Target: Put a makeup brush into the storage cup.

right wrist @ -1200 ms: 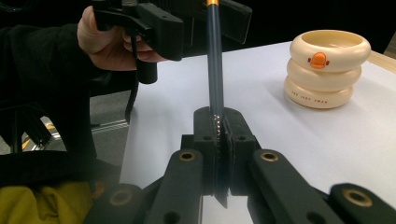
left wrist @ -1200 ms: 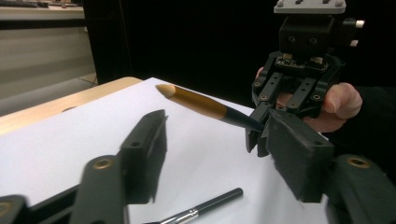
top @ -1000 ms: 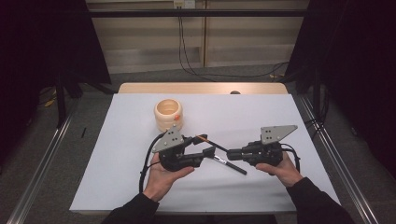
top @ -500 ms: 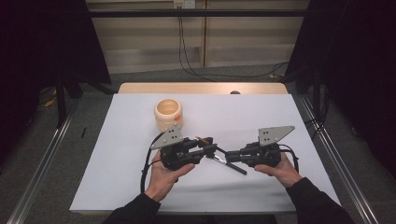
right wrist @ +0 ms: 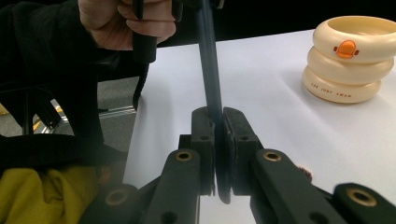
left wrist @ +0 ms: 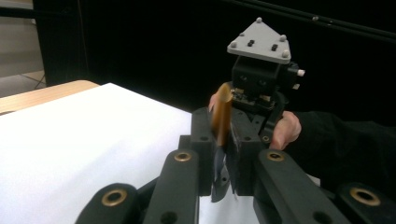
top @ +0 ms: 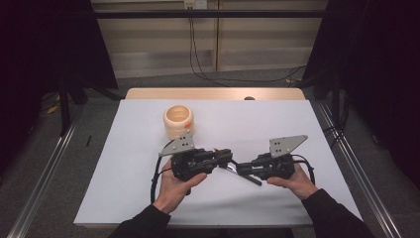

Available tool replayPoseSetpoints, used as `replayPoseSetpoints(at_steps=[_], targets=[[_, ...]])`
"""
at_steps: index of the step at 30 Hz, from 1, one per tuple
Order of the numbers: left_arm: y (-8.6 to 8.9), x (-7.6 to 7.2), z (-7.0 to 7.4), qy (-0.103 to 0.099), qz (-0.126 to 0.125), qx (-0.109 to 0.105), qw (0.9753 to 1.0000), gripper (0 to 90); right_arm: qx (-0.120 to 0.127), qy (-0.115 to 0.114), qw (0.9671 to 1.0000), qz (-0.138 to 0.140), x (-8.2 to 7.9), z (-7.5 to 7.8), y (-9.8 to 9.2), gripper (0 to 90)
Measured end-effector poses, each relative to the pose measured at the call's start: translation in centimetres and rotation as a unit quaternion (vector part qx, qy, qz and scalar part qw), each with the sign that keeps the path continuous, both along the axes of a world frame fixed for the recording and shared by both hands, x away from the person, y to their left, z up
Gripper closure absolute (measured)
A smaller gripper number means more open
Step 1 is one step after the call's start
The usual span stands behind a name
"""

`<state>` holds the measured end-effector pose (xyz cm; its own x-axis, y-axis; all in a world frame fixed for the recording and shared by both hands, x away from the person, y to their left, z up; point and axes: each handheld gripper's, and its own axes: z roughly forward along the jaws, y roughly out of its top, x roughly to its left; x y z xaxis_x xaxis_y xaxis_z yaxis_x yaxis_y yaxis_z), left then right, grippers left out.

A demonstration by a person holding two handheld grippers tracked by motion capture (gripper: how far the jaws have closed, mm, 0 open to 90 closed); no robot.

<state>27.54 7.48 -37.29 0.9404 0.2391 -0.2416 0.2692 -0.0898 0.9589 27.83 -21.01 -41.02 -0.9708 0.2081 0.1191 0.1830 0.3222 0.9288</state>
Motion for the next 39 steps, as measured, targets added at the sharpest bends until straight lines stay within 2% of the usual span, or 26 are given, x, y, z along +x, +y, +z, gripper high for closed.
replayPoseSetpoints(at_steps=[5, 8, 13, 15, 16, 18, 20, 25, 36, 39], targets=[[-0.22, 0.04, 0.38, 0.01, 0.002, -0.007, 0.9999, 83.9, 0.01, 0.005, 0.9999, 0.002, 0.05, 0.08, -0.12, 82.8], [-0.27, -0.02, 0.81, 0.005, 0.0, 0.002, 1.0, 83.9, 0.016, 0.002, 0.9999, -0.002, -0.04, 0.31, -0.19, 82.6], [-0.4, 0.03, 0.57, 0.01, 0.002, 0.005, 0.9999, 84.0, 0.008, 0.004, 0.9999, -0.005, 0.03, 0.11, -0.26, 81.9], [-0.51, 0.03, 0.6, 0.006, 0.002, 0.013, 0.9999, 84.0, 0.009, 0.006, 0.9999, -0.004, 0.0, 0.14, -0.2, 80.2], [-0.58, 0.08, 0.63, 0.002, 0.002, 0.024, 0.9997, 84.0, 0.011, 0.007, 0.9999, -0.007, -0.01, 0.17, -0.21, 78.9], [-0.73, 0.2, 0.53, 0.003, 0.003, 0.024, 0.9997, 84.0, 0.009, 0.004, 0.9999, -0.008, 0.03, 0.15, -0.13, 77.3], [-0.66, 0.28, 0.52, 0.0, 0.008, 0.033, 0.9994, 84.0, 0.008, 0.005, 0.9999, -0.014, 0.07, 0.09, -0.15, 75.3], [-0.37, 0.49, 0.58, 0.002, 0.016, 0.034, 0.9993, 84.0, 0.007, 0.01, 0.9997, -0.019, 0.06, 0.06, -0.09, 62.9], [-0.18, 0.64, 0.44, 0.002, 0.027, 0.037, 0.999, 84.0, 0.006, 0.0, 0.9981, -0.062, -0.01, 0.25, -0.17, 23.6], [-0.05, 0.7, 0.43, 0.005, 0.029, 0.038, 0.9988, 84.0, 0.006, -0.001, 0.9975, -0.07, -0.02, 0.33, -0.17, 16.2]])
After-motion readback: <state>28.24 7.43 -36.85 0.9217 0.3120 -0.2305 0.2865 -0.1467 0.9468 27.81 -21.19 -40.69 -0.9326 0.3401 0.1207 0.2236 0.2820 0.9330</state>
